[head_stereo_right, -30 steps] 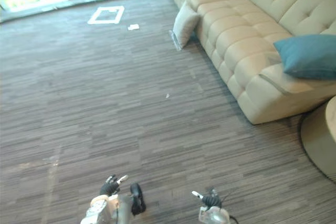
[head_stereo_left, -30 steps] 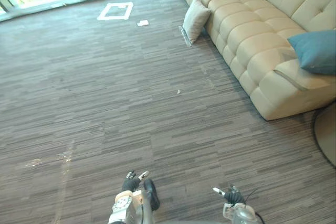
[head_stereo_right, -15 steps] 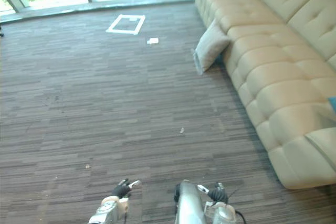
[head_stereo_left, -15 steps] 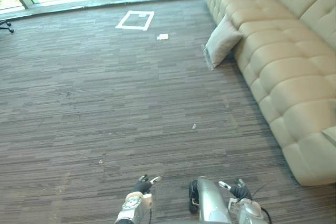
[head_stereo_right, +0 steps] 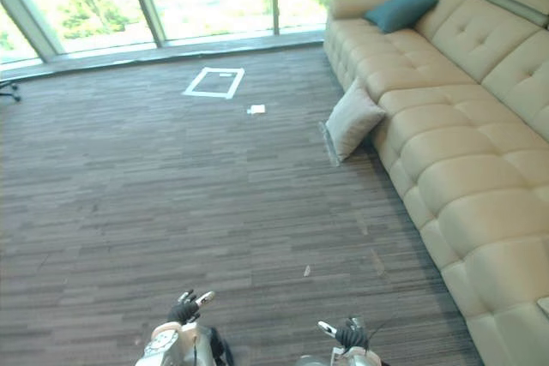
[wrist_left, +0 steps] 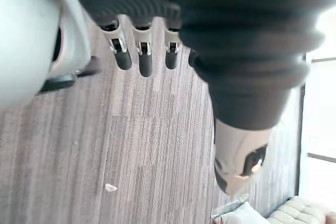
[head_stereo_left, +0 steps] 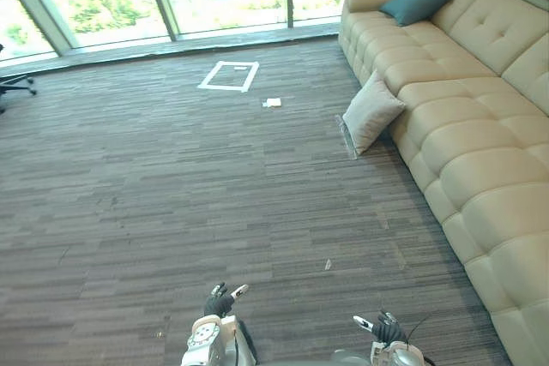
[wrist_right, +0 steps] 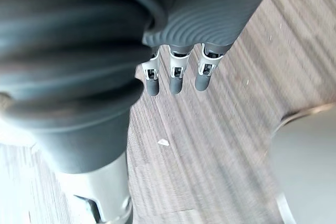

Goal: Pick up cushions and gather them together orderly.

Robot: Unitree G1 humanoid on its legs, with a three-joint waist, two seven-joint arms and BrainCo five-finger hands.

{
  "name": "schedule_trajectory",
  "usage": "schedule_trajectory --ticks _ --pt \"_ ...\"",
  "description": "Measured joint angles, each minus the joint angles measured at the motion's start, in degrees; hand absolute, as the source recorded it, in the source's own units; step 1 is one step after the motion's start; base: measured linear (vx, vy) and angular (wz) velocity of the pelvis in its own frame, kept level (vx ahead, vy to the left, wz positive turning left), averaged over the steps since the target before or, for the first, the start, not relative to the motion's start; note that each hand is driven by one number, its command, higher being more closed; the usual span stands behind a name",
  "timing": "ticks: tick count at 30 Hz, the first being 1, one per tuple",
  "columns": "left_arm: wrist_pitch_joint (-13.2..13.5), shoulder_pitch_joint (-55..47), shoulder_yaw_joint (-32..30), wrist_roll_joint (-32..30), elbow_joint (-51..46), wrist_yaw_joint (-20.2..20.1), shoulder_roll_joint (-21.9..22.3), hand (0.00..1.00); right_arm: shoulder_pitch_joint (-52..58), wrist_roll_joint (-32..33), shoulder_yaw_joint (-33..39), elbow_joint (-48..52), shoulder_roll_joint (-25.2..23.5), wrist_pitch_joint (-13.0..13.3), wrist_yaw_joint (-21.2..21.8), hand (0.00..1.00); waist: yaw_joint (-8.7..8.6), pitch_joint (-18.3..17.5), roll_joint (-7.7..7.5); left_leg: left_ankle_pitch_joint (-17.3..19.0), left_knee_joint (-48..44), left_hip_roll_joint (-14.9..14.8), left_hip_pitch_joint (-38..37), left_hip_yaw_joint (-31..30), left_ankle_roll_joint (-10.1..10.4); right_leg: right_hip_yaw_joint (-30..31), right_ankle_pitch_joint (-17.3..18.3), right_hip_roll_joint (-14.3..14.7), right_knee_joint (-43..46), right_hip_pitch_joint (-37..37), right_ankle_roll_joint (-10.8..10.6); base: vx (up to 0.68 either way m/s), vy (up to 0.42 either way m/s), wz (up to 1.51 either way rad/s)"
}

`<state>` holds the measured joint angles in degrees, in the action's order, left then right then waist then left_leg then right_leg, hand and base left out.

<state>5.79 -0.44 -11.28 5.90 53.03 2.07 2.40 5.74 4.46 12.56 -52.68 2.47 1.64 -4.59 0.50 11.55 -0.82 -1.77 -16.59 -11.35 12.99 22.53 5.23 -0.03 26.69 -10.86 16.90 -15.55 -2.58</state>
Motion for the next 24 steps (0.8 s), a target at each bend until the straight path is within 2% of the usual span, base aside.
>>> schedule_trajectory --ticks 1,2,3,4,5,6,7,8,9,11,12,14,15,16,17,19,20,21,22,23,24 --pt "-0.1 0.3 0.3 0.0 0.7 0.0 -0.8 0.00 0.4 0.0 0.2 -0.9 -0.9 0.0 0.1 0.00 -0.87 -1.8 -1.60 2.9 -4.5 2.0 1.5 -0.9 -1.9 3.7 -2.3 -2.3 0.1 -0.3 1.0 0.67 0.395 -0.24" --pt "-0.2 0.3 1.2 -0.1 1.4 0.0 -1.4 0.00 1.1 0.0 1.0 -0.8 -1.5 0.1 0.1 0.00 -1.11 -2.3 -2.59 5.9 -8.0 3.6 2.1 -1.1 -3.2 5.5 -5.3 -3.8 2.7 0.5 -1.5 0.67 0.391 0.11" --pt "-0.1 0.4 1.6 -0.1 1.7 -0.1 -1.7 0.00 1.2 -0.1 1.4 -1.1 -1.7 0.1 0.2 0.00 -1.11 -2.6 -3.29 7.9 -9.4 4.9 1.8 -1.2 -3.4 6.4 -7.1 -4.6 6.2 1.4 -2.4 0.81 0.441 0.32" --pt "-0.1 0.9 2.3 -0.1 2.4 -0.1 -2.3 0.00 0.9 -0.6 2.3 -2.4 -2.0 0.0 0.1 0.00 -1.15 -2.8 -4.36 10.8 -9.7 6.7 0.0 -1.2 -3.7 8.3 -12.0 -5.2 16.5 4.9 -4.2 0.68 0.331 0.39" --pt "-0.5 1.5 2.8 -0.1 3.6 -0.1 -2.6 0.00 1.1 -1.2 2.5 -2.4 -2.1 0.1 0.2 0.00 -1.33 -2.6 -5.02 12.5 -8.4 8.3 -2.7 -1.0 -4.2 10.3 -20.5 -5.2 27.2 9.8 -6.7 0.80 0.322 0.30" --pt "-0.8 2.0 3.1 -0.1 4.1 0.0 -2.8 0.00 0.6 -1.4 2.4 -2.2 -2.0 0.2 0.2 0.00 -1.42 -2.1 -4.95 13.7 -7.2 9.0 -5.3 -0.8 -4.6 11.3 -22.9 -5.0 35.5 13.7 -8.9 0.61 0.170 -0.02" --pt "-1.3 2.0 3.3 -0.1 4.5 0.0 -2.8 0.00 -0.3 -1.7 1.8 -1.7 -1.6 0.7 0.3 0.00 -1.36 -1.6 -4.32 15.4 -5.3 9.3 -10.1 -0.2 -4.6 11.3 -21.0 -3.9 45.1 19.2 -7.7 0.59 0.142 -0.26" --pt "-1.5 1.8 3.4 -0.1 4.7 0.0 -2.7 0.00 -0.8 -1.9 1.4 -1.5 -1.3 0.9 0.4 0.00 -1.31 -1.3 -3.80 15.8 -4.1 9.2 -12.7 0.1 -4.5 10.8 -19.4 -3.2 47.8 21.5 -6.8 0.55 0.119 -0.46" --pt "-1.6 1.5 4.0 -0.1 4.9 0.1 -2.2 0.00 -0.9 -2.0 0.5 0.4 -1.0 1.2 0.6 0.00 -1.49 -0.9 -1.58 16.7 -0.1 8.6 -18.3 0.5 -4.3 7.5 -15.8 -1.0 50.8 27.2 -4.9 0.44 0.097 -0.34" --pt "-1.5 2.7 5.2 0.1 4.7 0.1 -2.1 0.00 -1.0 -2.0 -0.2 3.4 -1.5 1.9 1.0 0.00 -2.10 -0.7 -0.38 18.3 4.2 8.0 -24.3 0.5 -3.6 1.2 -12.1 1.1 48.4 36.3 -3.7 0.62 0.067 -0.06" --pt "-1.5 3.3 5.8 0.4 4.7 0.1 -2.1 0.00 -1.3 -2.0 -0.2 4.6 -1.6 1.9 1.2 0.00 -2.20 -0.5 -0.57 19.6 4.9 7.6 -26.4 0.4 -2.9 -1.1 -11.3 1.8 44.9 39.9 -3.1 0.70 -0.036 0.11" --pt "-1.5 3.7 6.1 0.4 4.8 0.0 -1.8 0.00 -2.0 -2.0 -0.2 4.5 -1.2 1.8 1.2 0.00 -2.53 -0.1 -1.21 21.5 6.4 7.1 -30.5 0.4 -2.5 -6.0 -12.2 2.2 31.5 43.3 -0.9 0.62 -0.138 0.23" --pt "-1.5 3.7 6.3 0.4 4.9 0.0 -1.9 0.00 -1.3 -2.1 -0.2 4.3 -1.1 1.7 1.2 0.00 -2.79 -0.6 -2.73 22.3 7.6 8.3 -33.4 -0.4 -2.0 -7.3 -17.0 1.9 19.6 43.3 0.2 0.67 -0.166 0.43" --pt "-1.5 4.0 6.7 0.4 5.9 0.0 -0.8 0.00 -1.5 -2.1 0.9 3.7 -0.2 1.6 1.2 0.00 -3.20 -0.2 -1.64 22.2 8.1 7.3 -35.8 -2.9 -1.6 -8.1 -18.3 2.0 22.5 42.5 4.7 0.67 -0.159 0.37" --pt "-1.6 4.0 6.8 0.3 6.0 -0.2 -0.1 0.00 -1.6 -2.1 1.3 3.7 0.5 1.3 1.1 0.00 -3.11 -0.1 -0.55 20.9 7.4 6.5 -35.7 -3.2 -0.8 -8.9 -16.7 2.0 23.6 42.3 5.3 0.63 -0.173 0.37" --pt "-1.6 4.3 6.4 -0.2 6.1 -0.1 0.4 0.00 -1.3 -2.1 3.0 3.0 0.9 0.4 1.1 0.00 -4.24 0.7 0.16 15.2 -0.3 5.4 -34.5 -6.0 2.7 -9.5 -10.1 1.3 27.7 39.9 6.2 0.64 -0.227 0.32" --pt "-1.6 4.1 5.3 -0.3 6.0 -0.1 0.6 0.00 -0.8 -2.1 3.3 2.8 0.9 0.0 1.2 0.00 -4.27 1.2 0.98 12.7 -9.3 3.0 -32.1 -7.7 5.3 -10.4 -8.4 1.9 27.0 36.4 6.5 0.57 -0.208 0.11" --pt "-1.6 3.6 3.6 -0.9 5.8 -0.1 0.6 0.00 -0.6 -2.2 3.0 2.6 1.4 -0.1 1.1 0.00 -4.24 1.8 1.77 6.7 -25.6 -0.6 -26.1 -10.8 9.0 -11.7 -7.0 3.5 24.5 31.3 6.9 0.65 -0.197 -0.09" --pt "-1.6 3.2 2.5 -1.1 4.8 -0.1 0.6 0.00 -0.7 -2.2 2.8 2.6 1.5 -0.1 1.1 0.00 -3.90 1.9 2.10 5.8 -36.1 -2.5 -21.7 -11.3 9.8 -11.8 -6.6 4.5 22.7 28.5 7.4 0.50 -0.106 -0.38" --pt "-1.6 2.4 0.9 -1.3 3.1 -0.1 0.7 0.00 -1.1 -2.1 1.6 2.5 1.4 -0.1 1.0 0.00 -3.39 2.1 2.27 6.4 -46.4 -4.1 -16.6 -10.5 8.8 -11.1 -6.1 5.7 19.9 24.1 7.9 0.44 -0.057 -0.48" --pt "-1.6 1.8 0.4 -1.3 2.4 0.0 0.7 0.00 -1.2 -2.1 0.5 2.4 1.4 -0.1 1.0 0.00 -3.15 2.4 1.55 7.2 -49.3 -4.6 -13.8 -9.6 7.4 -10.7 -5.8 6.0 17.9 21.4 8.0 0.32 -0.023 -0.54"
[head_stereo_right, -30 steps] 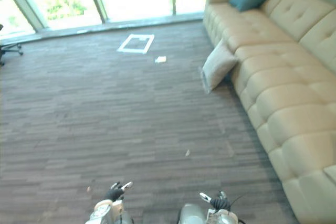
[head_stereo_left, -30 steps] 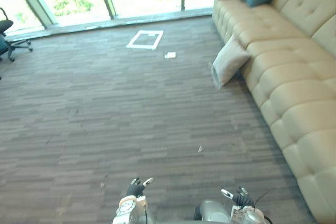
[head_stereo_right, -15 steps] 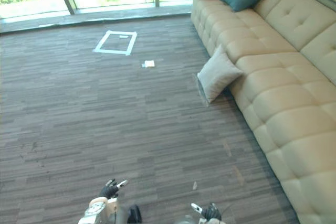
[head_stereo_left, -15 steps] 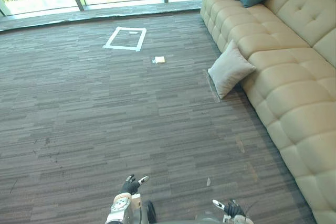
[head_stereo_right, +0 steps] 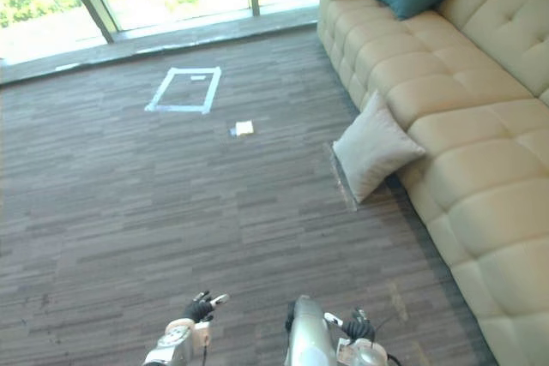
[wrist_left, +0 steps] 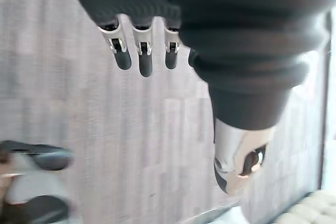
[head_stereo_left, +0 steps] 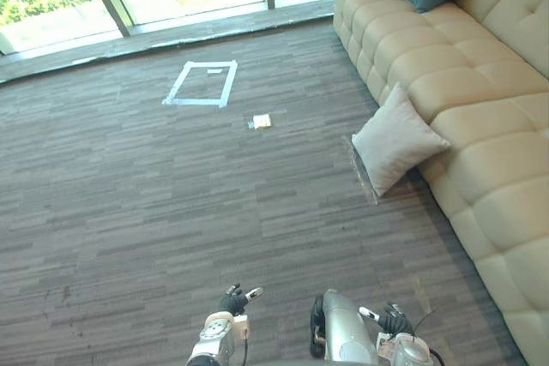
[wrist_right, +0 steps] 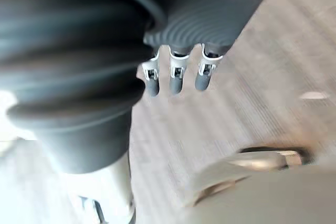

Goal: Pick up cushions and gather them together orderly.

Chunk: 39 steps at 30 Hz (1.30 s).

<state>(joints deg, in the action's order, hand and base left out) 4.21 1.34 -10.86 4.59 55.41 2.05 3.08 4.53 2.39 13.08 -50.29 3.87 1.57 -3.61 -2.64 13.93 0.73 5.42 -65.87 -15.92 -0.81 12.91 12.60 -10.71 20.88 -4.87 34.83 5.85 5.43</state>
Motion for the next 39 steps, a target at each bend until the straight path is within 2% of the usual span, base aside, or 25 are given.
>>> schedule_trajectory --ticks 2,5,8,9,10,11,12,14,15,16,18,21,23,24,25,26,28,30,31,32,33,35,36,38,39 --pt "0.3 -0.9 0.2 0.1 -2.0 0.0 0.0 0.00 -0.2 0.1 -2.6 0.1 -0.5 0.0 0.0 0.00 1.38 -0.3 -0.83 3.0 2.9 -0.6 7.6 4.8 -5.0 3.0 1.1 0.3 -5.8 -6.1 -0.2 0.38 0.012 -0.59" --pt "0.7 -1.0 0.7 0.8 -3.2 0.0 -0.2 0.00 0.1 0.1 -3.7 0.2 -1.3 -0.2 0.1 0.00 2.89 -0.4 -0.59 5.6 20.7 1.6 13.3 6.3 -5.8 7.7 2.3 -0.3 -10.4 -12.0 -2.3 0.50 0.178 -0.89" --pt "1.4 -1.1 0.7 1.7 -2.7 0.1 0.0 0.00 0.2 0.0 -3.7 0.2 -1.6 0.0 0.1 0.00 3.10 -1.0 -0.81 3.7 41.2 6.0 13.5 3.8 -6.0 11.9 5.3 -1.9 -10.5 -14.9 -5.6 0.54 0.298 -0.91" --pt "1.6 -1.1 0.8 1.9 -2.4 0.1 -0.1 0.00 0.7 0.0 -3.6 -0.2 -1.5 0.0 0.0 0.00 3.59 -1.7 -1.18 -3.2 44.2 7.8 13.3 2.1 -6.7 14.9 7.6 -2.7 -10.3 -16.2 -7.4 0.64 0.387 -0.91" --pt "1.6 -0.8 0.7 2.0 -2.3 0.2 -1.0 0.00 1.2 -0.1 -3.4 -0.6 -2.5 0.0 -0.2 0.00 3.18 -3.9 -3.53 -0.3 41.5 9.6 13.3 3.4 -8.2 18.3 7.0 -5.1 -10.5 -16.8 -8.1 0.66 0.374 -0.77" --pt "1.5 -0.5 0.7 2.0 -1.9 0.1 -1.2 0.00 1.5 -0.1 -3.3 -0.3 -3.0 0.0 -0.2 0.00 2.60 -4.6 -3.88 1.0 40.4 9.7 13.8 3.7 -8.7 19.2 5.8 -5.3 -10.7 -16.7 -8.3 0.64 0.340 -0.44" --pt "1.5 -0.2 1.0 2.0 -1.0 0.0 -1.5 0.00 2.3 -0.1 -2.5 -0.4 -4.1 0.0 -0.2 0.00 2.58 -5.4 -4.82 3.4 37.4 9.7 13.7 5.1 -10.3 21.4 2.5 -6.1 -8.7 -15.8 -10.1 0.60 0.325 -0.36" --pt "1.2 -0.3 2.1 2.0 0.2 0.1 -1.8 0.00 2.5 -0.2 -2.1 -0.5 -5.1 0.0 -0.2 0.00 2.72 -5.7 -5.76 6.0 38.2 10.6 10.2 7.3 -11.6 22.7 -3.0 -6.4 0.6 -12.1 -12.0 0.60 0.326 -0.50" --pt "0.7 -0.4 3.1 2.0 1.0 0.1 -1.7 0.00 2.6 -0.1 -1.5 -0.4 -5.6 0.2 -0.1 0.00 2.33 -5.5 -5.64 6.8 41.4 11.7 6.2 8.4 -12.4 23.0 -10.6 -6.4 13.1 -6.0 -15.2 0.51 0.229 -0.39" --pt "0.3 -0.2 3.7 2.0 1.5 0.1 -1.4 0.00 2.2 -0.1 -1.1 -0.2 -5.4 0.3 0.2 0.00 2.17 -5.1 -5.26 7.0 44.5 12.5 2.1 8.7 -12.8 21.7 -9.3 -6.1 21.2 -2.1 -16.0 0.59 0.216 -0.36" --pt "0.4 0.0 5.3 2.1 1.5 0.2 -1.3 0.00 2.1 0.0 -0.8 0.1 -4.1 0.8 0.2 0.00 2.11 -4.6 -3.57 7.1 49.1 12.3 -4.5 10.1 -13.0 15.4 -5.7 -5.4 25.7 3.8 -13.0 0.46 0.124 -0.34" --pt "0.4 2.0 5.9 2.2 1.6 0.2 -1.8 0.00 1.0 0.0 0.2 0.5 -3.7 1.4 0.2 0.00 1.41 -3.9 -2.55 7.1 54.7 11.0 -11.1 11.9 -13.0 3.4 -1.8 -5.0 17.7 12.3 -8.0 0.41 0.014 -0.14" --pt "0.4 2.7 7.2 2.2 1.7 0.2 -2.0 0.00 0.1 0.1 1.5 0.4 -3.6 1.3 0.1 0.00 1.03 -3.8 -2.70 7.3 57.3 10.6 -13.8 12.8 -12.4 -1.7 -4.3 -4.8 5.8 16.3 -7.1 0.46 -0.133 -0.03" --pt "0.4 2.7 7.9 2.2 2.3 0.1 -2.4 0.00 0.1 0.0 1.5 -0.4 -3.5 1.3 0.1 0.00 0.80 -3.8 -3.96 7.8 58.3 12.2 -15.4 13.0 -10.5 -2.4 -11.2 -5.1 -3.8 16.0 -6.4 0.37 -0.133 0.01" --pt "0.4 2.8 7.9 2.1 3.0 0.1 -2.6 0.00 -0.1 0.3 1.7 -0.7 -3.2 1.3 0.3 0.00 0.59 -3.6 -4.52 8.1 58.8 12.3 -16.5 12.8 -9.5 -2.4 -13.5 -5.1 -3.3 15.9 -1.1 0.46 -0.132 -0.32" --pt "0.3 3.0 8.0 2.1 4.7 0.0 -1.2 0.00 -1.5 0.0 2.6 -1.0 -1.7 1.3 0.0 0.00 0.85 -3.2 -1.12 7.7 59.9 10.7 -17.7 12.9 -7.8 -2.5 -11.4 -3.0 -1.5 16.3 -1.2 0.45 -0.119 -0.34" --pt "0.1 3.6 7.9 2.1 5.1 0.0 -0.6 0.00 -1.8 0.0 4.4 -1.3 -0.9 1.2 0.0 0.00 -0.20 -1.9 -0.76 4.9 59.7 11.3 -18.9 12.7 -6.0 -1.6 -7.8 -3.5 2.0 16.4 -0.9 0.41 -0.155 -0.19" --pt "0.1 3.5 7.8 1.6 5.1 0.0 -0.5 0.00 -0.7 0.1 6.6 -3.4 -1.0 0.5 -0.1 0.00 -0.84 -1.8 -0.33 3.3 53.0 9.4 -18.6 11.8 -3.0 -2.0 -4.5 -3.5 3.1 13.5 -0.5 0.39 -0.211 0.03" --pt "0.2 3.7 7.7 1.6 4.2 0.0 -0.5 0.00 0.4 0.0 6.2 -3.2 -1.2 0.0 -0.2 0.00 -1.35 -1.4 -0.42 1.9 38.2 5.8 -13.7 8.7 1.6 -2.3 -3.9 -2.6 0.7 9.6 -0.8 0.30 -0.175 0.07" --pt "0.2 3.6 7.7 1.5 3.6 0.0 -0.5 0.00 0.6 0.0 5.9 -3.1 -1.1 0.0 -0.2 0.00 -1.35 -1.4 -0.42 1.9 33.3 4.7 -11.9 8.1 2.8 -2.2 -3.9 -2.1 -0.2 8.3 -0.8 0.23 -0.134 -0.25" --pt "0.3 3.0 7.1 1.6 1.9 0.0 -0.4 0.00 1.0 0.1 5.0 -2.6 -1.1 0.0 -0.4 0.00 -1.22 -1.2 -0.30 2.5 19.1 1.6 -7.0 7.7 3.8 -1.5 -4.0 -0.6 -3.1 4.2 -0.5 0.18 -0.073 -0.59" --pt "0.5 1.9 6.4 1.7 0.2 0.1 -0.3 0.00 1.0 0.5 3.4 -1.9 -0.9 0.1 -0.6 0.00 -0.80 -1.1 -0.61 4.2 11.4 0.1 -1.9 8.5 1.5 0.5 -3.2 0.8 -5.2 1.0 0.8 0.14 -0.014 -0.78" --pt "0.5 1.5 6.3 2.1 -0.6 0.2 -0.3 0.00 0.6 1.3 2.2 -1.8 -0.7 0.1 -0.9 0.00 -0.16 -1.1 -0.73 6.2 11.7 0.0 2.0 9.7 -1.9 2.8 -2.7 1.2 -6.1 0.2 1.0 0.09 0.070 -1.00" --pt "0.5 1.0 6.3 2.3 -0.9 0.2 -0.3 0.00 0.1 2.3 1.0 -1.2 -0.6 0.1 -1.0 0.00 0.34 -1.1 -0.68 7.9 16.6 0.8 6.5 9.6 -4.0 6.2 -2.2 1.5 -6.3 0.1 0.2 0.15 0.139 -1.08" --pt "0.5 0.6 6.3 2.3 -0.8 0.2 -0.2 0.00 -0.1 2.4 1.2 0.1 -1.1 0.2 -1.0 0.00 0.60 -1.0 -0.67 8.4 25.1 2.5 8.6 8.0 -5.2 9.3 -2.0 1.6 -6.1 0.1 -0.3 0.26 0.255 -1.17"
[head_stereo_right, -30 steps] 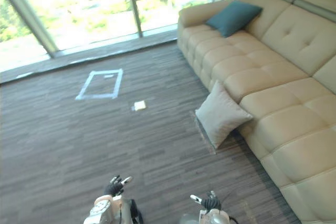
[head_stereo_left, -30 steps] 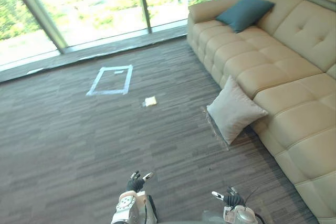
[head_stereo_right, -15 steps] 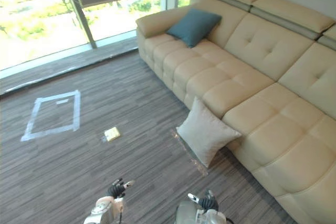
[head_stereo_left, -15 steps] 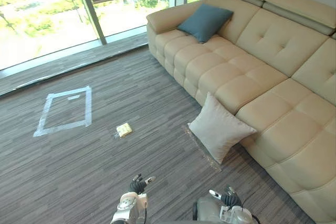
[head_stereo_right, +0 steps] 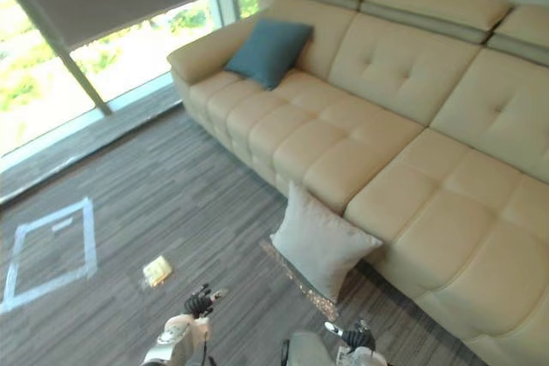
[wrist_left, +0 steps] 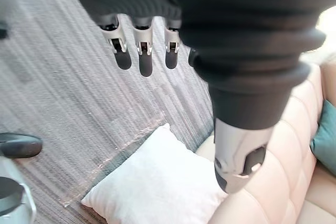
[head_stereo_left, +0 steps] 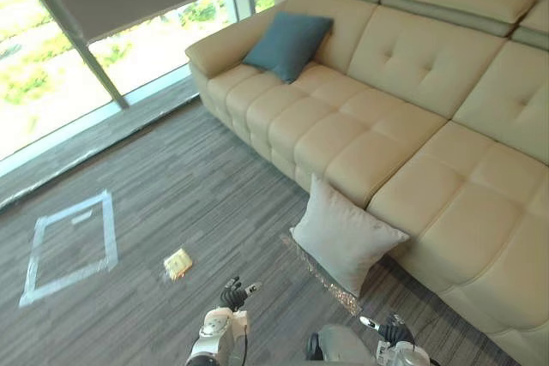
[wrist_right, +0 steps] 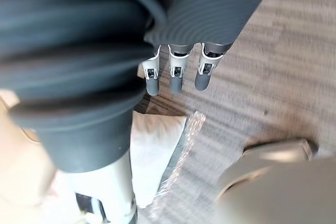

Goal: Pick up cushions and gather them together orderly.

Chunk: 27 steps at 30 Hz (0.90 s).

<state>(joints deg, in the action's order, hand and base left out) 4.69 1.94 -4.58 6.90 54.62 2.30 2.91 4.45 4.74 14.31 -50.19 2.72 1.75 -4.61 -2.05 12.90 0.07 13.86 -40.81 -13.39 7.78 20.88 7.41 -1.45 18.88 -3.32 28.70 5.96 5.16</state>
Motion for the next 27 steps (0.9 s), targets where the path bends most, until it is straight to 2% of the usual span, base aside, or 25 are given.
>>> schedule_trajectory --ticks 1,2,3,4,5,6,7,8,9,10,11,12,13,14,15,17,18,19,20,21,22,24,26,27 --pt "0.0 -0.4 -0.1 0.1 0.0 0.0 0.0 0.00 0.1 0.0 0.0 0.1 -0.3 0.0 -0.1 0.00 0.41 0.0 -0.05 0.0 8.3 2.3 0.6 -3.7 -0.2 3.1 0.6 0.1 0.4 0.0 -0.9 0.29 0.290 -1.21" --pt "0.0 -0.5 -0.1 0.1 0.1 0.0 0.0 0.00 0.1 0.0 0.0 0.1 -0.4 0.0 -0.1 0.00 0.69 0.0 -0.06 -0.1 11.0 3.2 0.8 -5.4 -0.4 4.3 0.9 0.1 0.7 0.1 -1.2 0.29 0.297 -1.29" --pt "0.1 -0.5 -0.5 0.5 0.4 0.1 0.1 0.00 0.4 0.1 -0.1 0.0 -0.4 0.0 -0.2 0.00 1.23 -0.1 -0.02 -1.0 17.3 5.4 1.1 -10.4 -0.4 7.4 2.2 0.3 1.9 0.6 -2.6 0.31 0.329 -1.26" --pt "0.2 -0.5 -1.3 0.8 0.7 0.2 0.3 0.00 0.3 0.2 -0.5 0.1 -0.2 0.1 -0.4 0.00 1.23 -0.3 0.32 -1.6 21.0 6.2 1.2 -13.4 -0.8 9.9 3.8 0.9 3.6 1.2 -4.0 0.31 0.339 -1.24" --pt "0.2 -0.5 -1.6 1.0 1.0 0.2 0.3 0.00 0.4 0.2 -0.6 0.0 -0.2 0.3 -0.4 0.00 1.28 -0.4 0.45 -3.4 21.0 6.3 1.2 -13.9 0.0 11.1 4.7 1.2 4.4 1.5 -4.6 0.32 0.356 -1.21" --pt "0.6 -0.2 -3.0 1.1 1.3 0.3 0.2 0.00 0.4 0.2 -1.5 -0.3 -0.6 0.3 -0.5 0.00 1.83 -1.4 -0.95 -3.3 19.1 7.4 0.7 -11.6 -0.7 14.9 6.2 0.5 6.0 2.1 -6.7 0.34 0.331 -0.96" --pt "0.9 -0.4 -3.6 1.1 1.8 0.4 0.1 0.00 0.8 0.2 -2.0 -0.3 -1.2 0.4 -0.5 0.00 1.46 -2.2 -1.80 -2.2 18.1 8.0 0.6 -9.8 -1.2 16.5 6.1 -0.2 5.3 1.8 -7.5 0.43 0.412 -1.09" --pt "1.1 0.0 -3.6 1.1 2.5 0.4 0.1 0.00 0.9 0.1 -2.2 -0.4 -2.5 0.4 -0.4 0.00 1.61 -3.1 -2.78 -0.6 17.5 8.2 0.4 -7.1 -2.0 18.3 5.4 -1.1 4.0 1.9 -8.7 0.37 0.340 -0.71" --pt "1.1 0.2 -3.6 1.1 2.8 0.3 0.0 0.00 0.9 0.1 -2.2 -0.4 -3.0 0.4 -0.4 0.00 1.79 -3.4 -3.17 -0.4 17.6 8.4 -0.1 -5.9 -2.4 18.8 5.0 -1.5 3.9 2.0 -9.5 0.35 0.340 -0.87" --pt "1.0 0.8 -3.3 1.1 3.4 0.3 0.1 0.00 0.9 -0.2 -2.3 -0.3 -3.3 0.4 -0.2 0.00 1.74 -3.5 -3.52 0.2 18.8 8.8 -1.6 -3.5 -3.3 18.7 3.2 -2.3 4.0 2.5 -11.2 0.32 0.285 -0.91" --pt "1.0 0.6 -3.3 1.1 3.4 0.3 0.3 0.00 0.3 -0.3 -2.2 -0.3 -3.3 0.4 -0.1 0.00 1.89 -3.4 -3.33 0.5 20.8 8.8 -4.4 -1.1 -3.8 16.5 0.8 -2.8 6.3 3.6 -12.9 0.29 0.261 -0.91" --pt "1.1 0.5 -3.3 1.1 3.4 0.3 0.2 0.00 -0.1 -0.3 -2.2 -0.3 -3.2 0.5 -0.1 0.00 1.96 -3.3 -3.15 0.5 21.8 8.8 -5.8 -0.3 -3.9 15.0 -0.5 -2.9 8.1 4.4 -13.6 0.26 0.231 -0.94" --pt "1.1 0.5 -3.1 1.1 3.3 0.5 0.0 0.00 -0.8 -0.3 -2.2 -0.3 -3.0 0.6 0.0 0.00 1.85 -2.8 -2.25 0.7 24.2 8.3 -9.5 1.4 -4.2 9.4 -2.3 -3.8 12.5 6.8 -14.4 0.24 0.202 -0.89" --pt "1.1 0.7 -3.0 1.1 3.3 1.1 -0.4 0.00 -1.2 -0.3 -2.4 -0.3 -3.0 0.7 0.0 0.00 1.88 -2.6 -1.74 0.7 26.4 8.0 -12.3 3.5 -4.2 2.4 -1.1 -5.3 14.4 8.6 -12.8 0.24 0.179 -0.83" --pt "1.1 0.9 -2.9 1.1 3.3 1.2 -0.6 0.00 -1.3 -0.3 -2.5 -0.3 -3.0 0.7 0.0 0.00 1.90 -2.6 -1.77 0.7 27.3 8.0 -13.2 4.2 -4.2 0.0 -0.6 -5.7 14.8 9.3 -12.0 0.23 0.123 -0.74" --pt "1.2 2.4 -1.5 1.1 3.5 1.3 -2.3 0.00 -2.9 -0.3 -2.7 -0.9 -2.8 1.2 0.0 0.00 1.78 -2.5 -1.04 0.7 30.9 7.0 -16.0 6.6 -4.2 -10.3 0.9 -4.7 13.6 14.5 -8.0 0.25 0.038 -0.63" --pt "1.2 2.7 -1.0 1.1 3.7 1.3 -2.7 0.00 -3.3 -0.3 -2.7 -1.1 -2.6 1.2 0.0 0.00 1.64 -2.4 -0.89 0.7 31.1 6.8 -16.1 6.9 -4.2 -11.6 0.4 -4.0 12.2 15.6 -7.0 0.27 -0.039 -0.56" --pt "1.1 3.5 0.3 1.1 5.1 1.2 -3.6 0.00 -3.6 -0.3 -2.7 -2.2 -2.2 1.3 -0.1 0.00 1.36 -2.5 -1.14 0.8 31.1 6.9 -16.6 7.2 -3.9 -13.5 -4.3 -1.7 3.1 16.7 -3.4 0.32 -0.073 -0.41" --pt "1.1 3.5 0.8 1.1 5.7 1.2 -3.9 0.00 -3.3 -0.3 -2.7 -2.8 -2.1 1.3 -0.1 0.00 1.24 -2.7 -1.80 0.7 31.1 7.6 -17.2 7.4 -3.7 -13.5 -9.3 -1.4 -2.3 15.7 -1.7 0.44 -0.049 -0.60" --pt "1.0 3.6 1.2 1.1 7.0 1.0 -3.2 0.00 -3.7 -0.1 -1.7 -4.4 -0.7 1.2 0.0 0.00 1.27 -1.6 0.27 1.4 29.4 6.6 -18.7 7.1 -2.3 -13.9 -12.1 -0.1 -2.2 14.4 1.9 0.44 -0.055 -0.52" --pt "1.0 3.6 1.2 1.0 7.0 0.8 -2.2 0.00 -3.8 -0.2 -0.8 -4.7 0.4 1.5 -0.2 0.00 1.08 -1.4 0.74 1.3 27.8 6.4 -18.0 6.7 -1.2 -12.8 -12.0 -0.3 -2.4 13.4 2.1 0.29 -0.020 -0.50" --pt "1.0 3.7 1.5 0.3 7.0 0.7 -1.0 0.00 -2.8 -0.1 1.2 -5.7 0.9 1.3 -0.3 0.00 0.81 -1.2 0.70 0.6 29.5 7.3 -19.4 6.6 0.2 -12.4 -11.6 -1.1 -3.4 9.8 2.2 0.23 -0.072 -0.08" --pt "1.2 3.6 1.7 -0.2 6.7 -0.2 -0.4 0.00 -0.9 -0.1 1.8 -5.0 0.9 1.2 -0.3 0.00 0.50 -1.2 0.68 -5.4 26.9 6.6 -19.0 5.7 0.4 -12.8 -9.5 -1.6 -4.0 5.3 0.9 0.19 -0.076 0.16" --pt "1.1 3.3 1.7 -0.2 6.1 -0.2 -0.4 0.00 -0.2 -0.1 1.7 -4.7 0.7 1.2 -0.3 0.00 0.42 -1.7 -0.55 -4.9 18.8 5.2 -17.0 5.8 1.6 -12.4 -6.2 -2.3 -4.0 3.6 -0.5 0.12 -0.050 0.00"
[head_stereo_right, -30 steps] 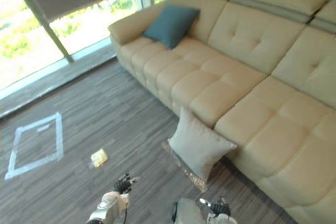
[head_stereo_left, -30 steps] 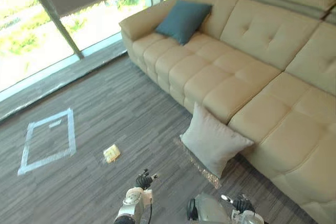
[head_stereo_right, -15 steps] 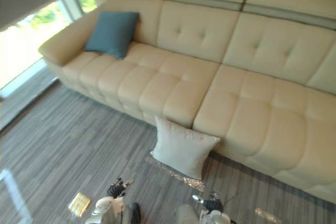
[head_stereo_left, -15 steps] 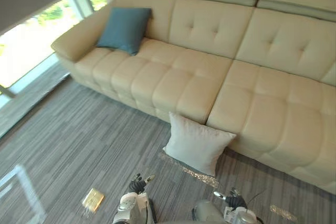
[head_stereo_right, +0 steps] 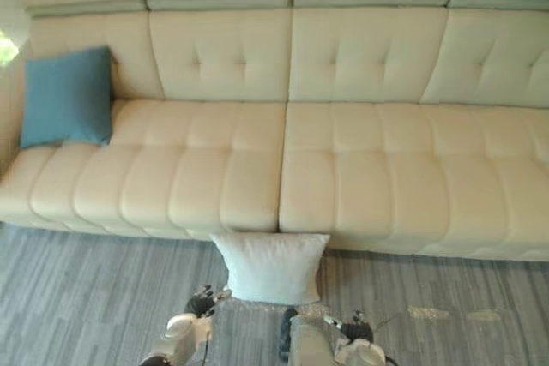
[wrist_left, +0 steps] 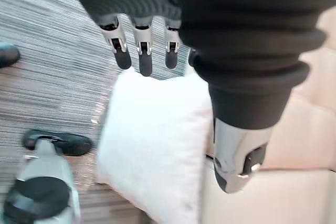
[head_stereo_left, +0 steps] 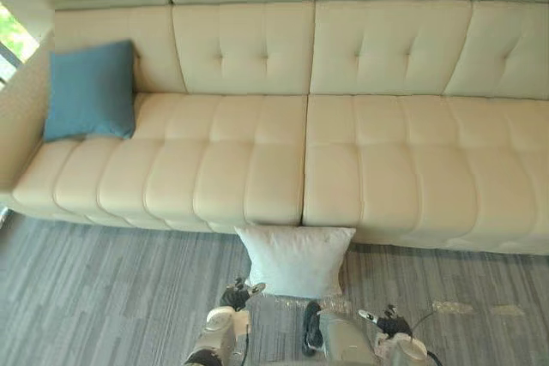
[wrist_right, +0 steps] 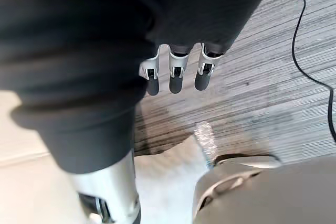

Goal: Pick up cushions and gather them together orderly.

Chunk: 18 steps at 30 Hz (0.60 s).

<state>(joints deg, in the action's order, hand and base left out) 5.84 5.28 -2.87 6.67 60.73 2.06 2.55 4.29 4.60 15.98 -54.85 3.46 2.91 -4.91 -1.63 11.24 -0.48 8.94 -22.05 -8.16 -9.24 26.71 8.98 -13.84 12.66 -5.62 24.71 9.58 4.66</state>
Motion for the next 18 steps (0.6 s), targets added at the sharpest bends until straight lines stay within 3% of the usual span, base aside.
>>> schedule_trajectory --ticks 1,4,5,7,8,10,13,18 --pt "0.0 -0.3 -0.2 -0.1 -0.8 0.0 -0.3 0.00 -0.1 0.0 -0.5 0.3 -0.1 0.0 0.0 0.00 0.32 -0.1 -0.07 0.2 -8.7 -2.0 3.4 -0.9 0.3 0.5 0.8 0.0 -0.2 -1.0 -0.2 0.10 -0.020 -0.09" --pt "-0.1 -1.4 -0.5 -0.4 -1.0 0.0 0.1 0.00 -0.8 0.1 -0.5 0.5 -0.6 -0.1 0.0 0.00 0.49 -0.2 0.39 5.1 -16.9 -4.4 9.5 -2.6 -1.0 2.1 1.3 0.5 -0.9 -1.8 -0.1 0.08 0.082 -0.30" --pt "-0.1 -1.9 -0.4 -0.4 -1.1 0.0 0.1 0.00 -0.9 0.1 -0.5 1.0 -0.7 0.0 0.0 0.00 1.07 -0.2 0.34 6.4 -14.2 -3.9 10.3 -3.1 -1.6 3.3 1.1 0.5 -0.9 -1.8 -0.4 0.08 0.113 -0.54" --pt "-0.1 -2.2 -0.4 -0.3 -1.2 0.1 0.1 0.00 -0.9 0.0 -0.5 1.8 -1.0 0.0 0.0 0.00 1.29 -0.2 0.42 5.3 -4.2 -2.1 10.3 -5.3 -2.5 5.0 1.1 0.8 -0.4 -1.7 -1.5 0.08 0.162 -0.56" --pt "-0.1 -2.2 -0.2 -0.4 -1.1 0.1 0.0 0.00 -0.8 0.0 -0.4 1.8 -0.9 -0.1 0.0 0.00 1.27 -0.7 1.41 3.3 1.3 -1.6 9.7 -6.3 -1.6 6.2 1.6 1.7 0.5 -1.5 -2.5 0.08 0.199 -0.47" --pt "-0.1 -2.3 0.0 -0.4 -1.1 0.1 -0.3 0.00 -0.7 0.0 -0.5 1.7 -1.5 -0.1 0.2 0.00 1.06 -1.4 0.43 3.5 5.5 -0.3 6.8 -6.4 -1.0 7.8 1.6 1.5 0.4 -1.7 -4.0 0.09 0.191 -0.25" --pt "-0.1 -2.3 0.4 -0.5 -0.9 0.0 -1.6 0.00 0.2 0.0 -0.4 1.1 -1.4 -0.1 0.2 0.00 1.01 -2.1 -0.56 3.3 7.8 1.3 5.3 -5.3 -1.1 8.6 0.8 0.5 -0.9 -2.2 -5.4 0.06 0.163 -0.14" --pt "-0.1 -3.0 0.6 -1.0 -0.4 0.1 -2.3 0.00 0.2 -0.1 0.2 -0.4 -1.2 -0.2 0.2 0.00 0.93 -2.2 -0.05 2.7 10.1 2.6 3.3 -5.1 -2.1 10.0 -0.9 0.4 -3.2 -3.7 -6.6 0.02 0.083 -0.08"
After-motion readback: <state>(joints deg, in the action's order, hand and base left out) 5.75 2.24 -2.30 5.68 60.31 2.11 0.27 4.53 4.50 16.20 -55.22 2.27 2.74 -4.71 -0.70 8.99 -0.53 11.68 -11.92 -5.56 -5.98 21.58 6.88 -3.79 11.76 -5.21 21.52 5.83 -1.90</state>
